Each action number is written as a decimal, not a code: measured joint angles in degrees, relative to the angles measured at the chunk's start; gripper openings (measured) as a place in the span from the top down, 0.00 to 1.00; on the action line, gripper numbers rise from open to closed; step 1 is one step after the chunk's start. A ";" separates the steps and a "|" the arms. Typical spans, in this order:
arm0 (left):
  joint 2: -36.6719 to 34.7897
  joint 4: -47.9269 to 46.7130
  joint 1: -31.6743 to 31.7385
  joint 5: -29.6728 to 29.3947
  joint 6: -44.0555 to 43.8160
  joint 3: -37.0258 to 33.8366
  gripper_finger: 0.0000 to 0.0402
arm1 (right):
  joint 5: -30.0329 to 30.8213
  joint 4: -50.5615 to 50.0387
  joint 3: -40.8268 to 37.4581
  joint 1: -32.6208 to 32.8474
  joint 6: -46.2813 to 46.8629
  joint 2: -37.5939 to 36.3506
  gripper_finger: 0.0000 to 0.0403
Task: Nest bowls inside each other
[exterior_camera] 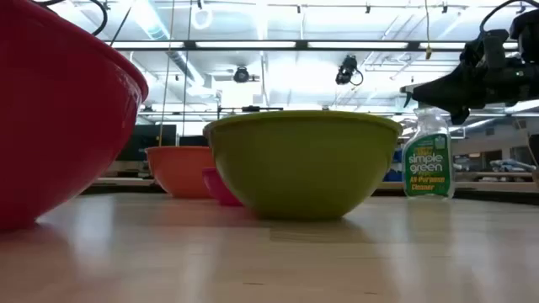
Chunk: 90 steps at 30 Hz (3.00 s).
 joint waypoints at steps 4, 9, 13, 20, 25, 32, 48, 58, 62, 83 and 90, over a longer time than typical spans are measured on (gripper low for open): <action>-0.01 0.00 0.00 -0.01 0.00 0.00 0.71 | -0.02 -0.01 0.00 0.00 -0.01 0.02 0.80; 0.00 0.00 0.00 -0.02 -0.02 0.00 0.71 | 0.00 0.00 0.00 0.00 -0.02 0.02 0.80; -0.01 0.00 0.00 0.00 0.00 0.00 0.71 | 0.00 -0.01 0.00 0.00 0.00 0.02 0.80; -0.02 0.00 0.00 0.00 0.00 0.00 0.71 | 0.00 -0.01 0.00 0.00 0.00 0.00 0.80; -0.01 0.00 0.00 -0.01 -0.01 0.00 0.71 | -0.02 -0.02 0.00 0.00 0.00 0.00 0.80; -0.02 0.00 0.00 -0.02 -0.01 0.00 0.71 | 0.00 -0.02 0.00 0.00 0.00 0.01 0.80; 0.00 0.00 0.00 0.00 0.00 0.00 0.71 | -0.01 -0.01 0.00 0.00 0.00 0.01 0.80; -0.01 0.00 0.00 -0.01 -0.01 0.00 0.71 | -0.01 0.00 0.00 0.00 -0.01 0.01 0.80; -0.02 0.04 0.00 -0.02 0.00 0.00 0.71 | 0.00 0.00 0.00 0.00 0.00 0.00 0.80; -0.02 34.44 0.00 -0.04 -26.21 -0.04 0.71 | 28.70 27.24 0.04 0.17 48.99 2.75 0.80; -0.01 36.43 0.00 -0.77 -31.97 -0.04 0.71 | 27.19 33.30 0.04 0.17 58.28 9.89 0.80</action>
